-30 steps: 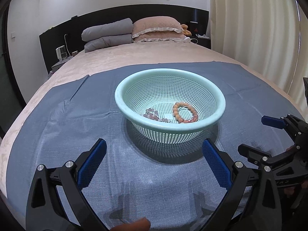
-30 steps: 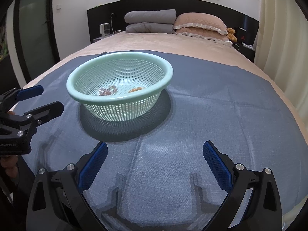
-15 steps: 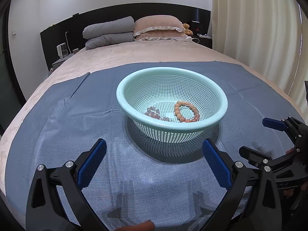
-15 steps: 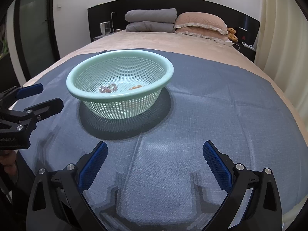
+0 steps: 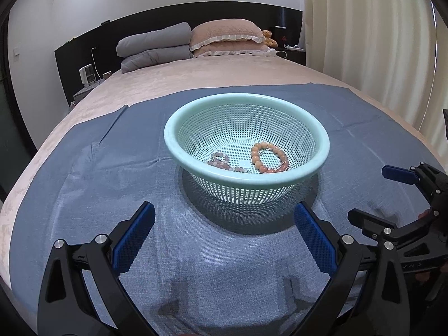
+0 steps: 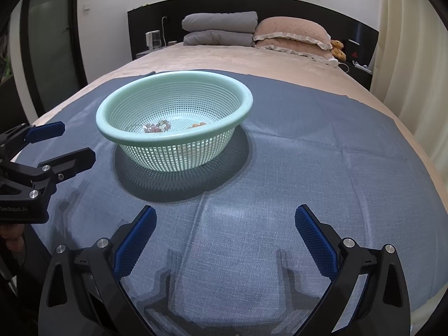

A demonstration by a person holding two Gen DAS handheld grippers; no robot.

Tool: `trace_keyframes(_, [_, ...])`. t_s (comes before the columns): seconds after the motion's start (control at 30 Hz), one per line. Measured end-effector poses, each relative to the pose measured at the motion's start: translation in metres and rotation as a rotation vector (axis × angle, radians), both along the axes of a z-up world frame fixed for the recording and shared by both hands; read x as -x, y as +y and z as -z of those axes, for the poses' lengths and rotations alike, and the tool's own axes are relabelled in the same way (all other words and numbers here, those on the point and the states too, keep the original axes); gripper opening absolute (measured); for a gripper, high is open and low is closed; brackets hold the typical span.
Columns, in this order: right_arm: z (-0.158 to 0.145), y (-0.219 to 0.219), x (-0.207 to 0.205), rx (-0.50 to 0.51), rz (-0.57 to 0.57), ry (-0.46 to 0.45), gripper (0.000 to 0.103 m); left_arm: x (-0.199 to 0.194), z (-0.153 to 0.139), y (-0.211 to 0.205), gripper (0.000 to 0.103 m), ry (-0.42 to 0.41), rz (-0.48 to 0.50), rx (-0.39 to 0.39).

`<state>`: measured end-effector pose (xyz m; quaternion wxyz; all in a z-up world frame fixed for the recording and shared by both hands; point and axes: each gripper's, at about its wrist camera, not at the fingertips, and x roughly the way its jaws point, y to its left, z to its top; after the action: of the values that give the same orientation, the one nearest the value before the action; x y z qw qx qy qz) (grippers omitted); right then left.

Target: Organize jewelry

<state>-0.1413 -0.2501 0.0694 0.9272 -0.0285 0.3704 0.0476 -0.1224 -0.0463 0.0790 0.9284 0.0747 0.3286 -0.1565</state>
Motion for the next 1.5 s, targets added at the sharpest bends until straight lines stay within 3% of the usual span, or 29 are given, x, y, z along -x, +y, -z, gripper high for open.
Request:
trace_keyframes(0.4, [0.002, 0.000, 0.001, -0.001, -0.001, 0.002, 0.095, 0.004, -0.006, 0.001, 0.097, -0.019, 0.000, 0.051])
trace_keyframes(0.7, [0.002, 0.001, 0.002, -0.002, 0.001, -0.004, 0.095, 0.006, -0.008, -0.001, 0.097, -0.077, -0.047, 0.018])
trace_keyframes(1.17, [0.002, -0.005, 0.002, -0.022, 0.010, 0.002, 0.095, 0.008, -0.009, -0.007, 0.097, -0.068, 0.001, 0.030])
trace_keyframes(1.5, [0.003, -0.005, -0.001, -0.017, 0.005, 0.011, 0.095, 0.001, -0.007, -0.004, 0.097, -0.056, -0.025, 0.022])
